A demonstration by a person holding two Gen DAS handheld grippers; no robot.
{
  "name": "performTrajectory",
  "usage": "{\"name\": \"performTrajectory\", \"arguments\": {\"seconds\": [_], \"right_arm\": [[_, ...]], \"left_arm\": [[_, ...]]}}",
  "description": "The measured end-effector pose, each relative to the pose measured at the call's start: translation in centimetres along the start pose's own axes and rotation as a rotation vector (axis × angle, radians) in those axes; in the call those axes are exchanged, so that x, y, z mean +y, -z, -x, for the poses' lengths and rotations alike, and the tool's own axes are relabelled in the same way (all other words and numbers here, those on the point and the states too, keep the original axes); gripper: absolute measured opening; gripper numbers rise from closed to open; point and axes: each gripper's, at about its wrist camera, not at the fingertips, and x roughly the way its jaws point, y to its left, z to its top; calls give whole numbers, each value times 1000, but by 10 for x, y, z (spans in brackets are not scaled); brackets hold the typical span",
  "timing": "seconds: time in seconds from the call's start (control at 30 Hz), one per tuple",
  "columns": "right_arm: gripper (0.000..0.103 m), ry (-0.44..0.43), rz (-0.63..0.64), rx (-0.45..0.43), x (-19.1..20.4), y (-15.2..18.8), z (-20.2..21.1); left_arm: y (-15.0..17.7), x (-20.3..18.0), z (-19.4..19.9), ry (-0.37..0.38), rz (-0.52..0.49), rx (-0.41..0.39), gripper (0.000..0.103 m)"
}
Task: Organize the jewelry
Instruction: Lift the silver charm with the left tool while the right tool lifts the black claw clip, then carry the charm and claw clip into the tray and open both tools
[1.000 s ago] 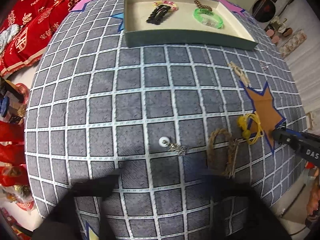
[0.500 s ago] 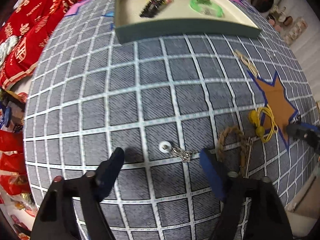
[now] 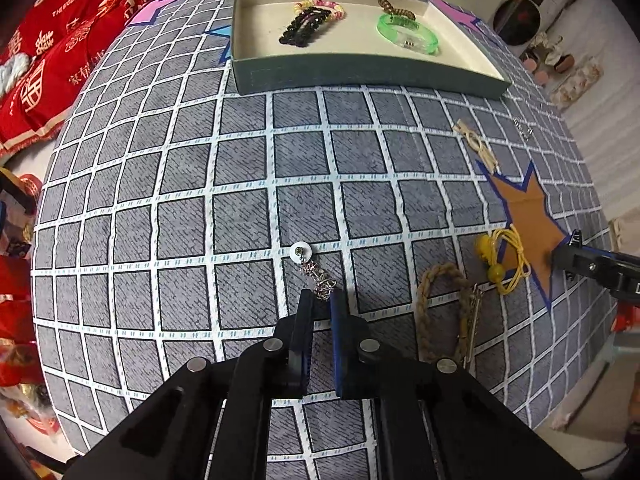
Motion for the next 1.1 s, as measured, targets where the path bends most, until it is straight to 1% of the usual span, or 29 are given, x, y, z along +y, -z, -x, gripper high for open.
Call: {"name": "performTrajectory", "arguments": {"seconds": [0.1, 0.13, 0.17, 0.3, 0.5, 0.6, 0.73, 0.9, 1.1], "right_arm": [[26, -4, -3, -5, 2, -3, 1], [26, -7, -5, -7, 2, -4, 1], [26, -11, -6, -10, 2, -5, 3], [26, -20, -7, -20, 2, -10, 6], [26, -22, -6, -25, 0, -16, 9], [26, -22, -3, -22, 0, -15, 7], [26, -28, -7, -22, 0, -17, 7], [26, -38, -1, -50, -1, -26, 17], [26, -76, -5, -98, -3, -53, 34]], "left_arm": [[0, 7, 11, 11, 6, -10, 16], [-3, 7, 14, 13, 8, -11, 16], [-3, 7, 17, 16, 11, -14, 14], [-8, 8, 26, 23, 14, -33, 14], [-12, 9, 28, 20, 25, -30, 14], [-14, 6, 29, 17, 16, -41, 14], [-24, -7, 27, 19, 14, -56, 14], [-39, -12, 41, 24, 11, -98, 14], [-66, -17, 59, 34, 11, -156, 14]]}}
